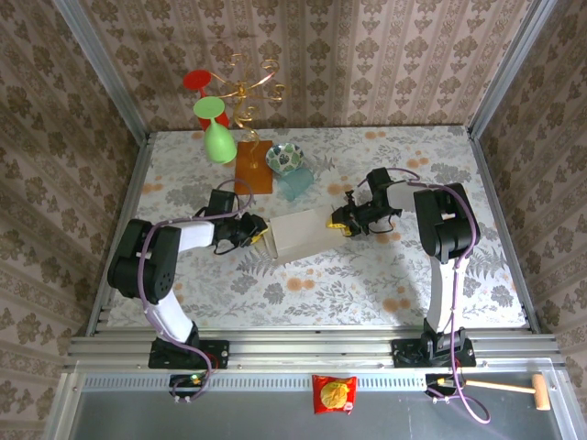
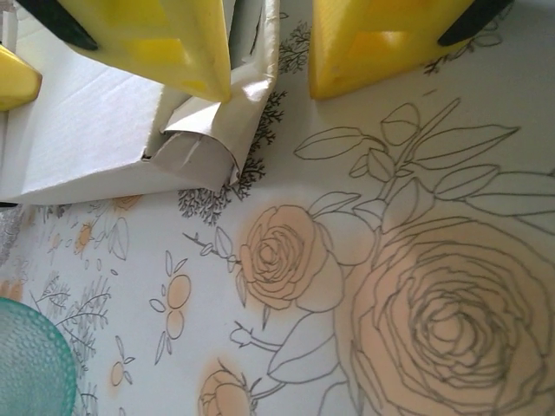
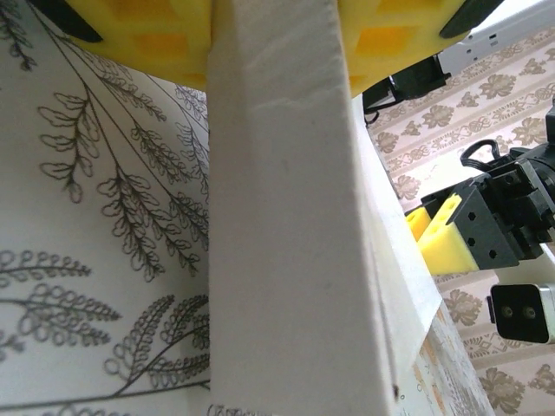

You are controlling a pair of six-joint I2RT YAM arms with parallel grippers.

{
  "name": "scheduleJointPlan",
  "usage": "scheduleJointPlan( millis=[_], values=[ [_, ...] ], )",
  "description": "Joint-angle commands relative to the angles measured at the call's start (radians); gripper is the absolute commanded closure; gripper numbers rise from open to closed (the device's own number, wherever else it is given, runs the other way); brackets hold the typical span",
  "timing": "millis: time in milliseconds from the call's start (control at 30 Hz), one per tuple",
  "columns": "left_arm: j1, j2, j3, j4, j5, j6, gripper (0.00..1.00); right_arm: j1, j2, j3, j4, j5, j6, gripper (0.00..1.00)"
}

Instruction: Fold the paper box

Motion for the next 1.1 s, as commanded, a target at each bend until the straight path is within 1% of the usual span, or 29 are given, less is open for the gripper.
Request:
scheduleJointPlan(
  millis=[0,133,333,400,767,1067],
  values=[
    [-0.011,0.021,-0.021,0.094,0.002,-0.03,0.71,0.005,0.044,-0.016,-0.036,0.04,0.016,0.72],
    [-0.025,0.03,-0.006,0.119,0.012,-0.041,0.75,0.005,0.048,-0.017,-0.043,0.039,0.009,0.72],
    [-0.038,0.024,-0.008,0.12,-0.002,-0.054,0.87,0.006,0.049,-0.016,-0.042,0.039,0.012,0.73],
    [-0.039,0.018,-0.01,0.128,-0.003,-0.061,0.88,0.005,0.046,-0.012,-0.046,0.041,0.01,0.73],
    [-0.07,0.007,0.03,0.119,-0.013,-0.063,0.89,0.011,0.044,-0.002,-0.057,0.058,0.005,0.73],
    [-0.108,-0.011,0.074,0.083,-0.027,-0.015,0.84,0.015,0.04,-0.004,-0.063,0.071,0.001,0.74]
  ],
)
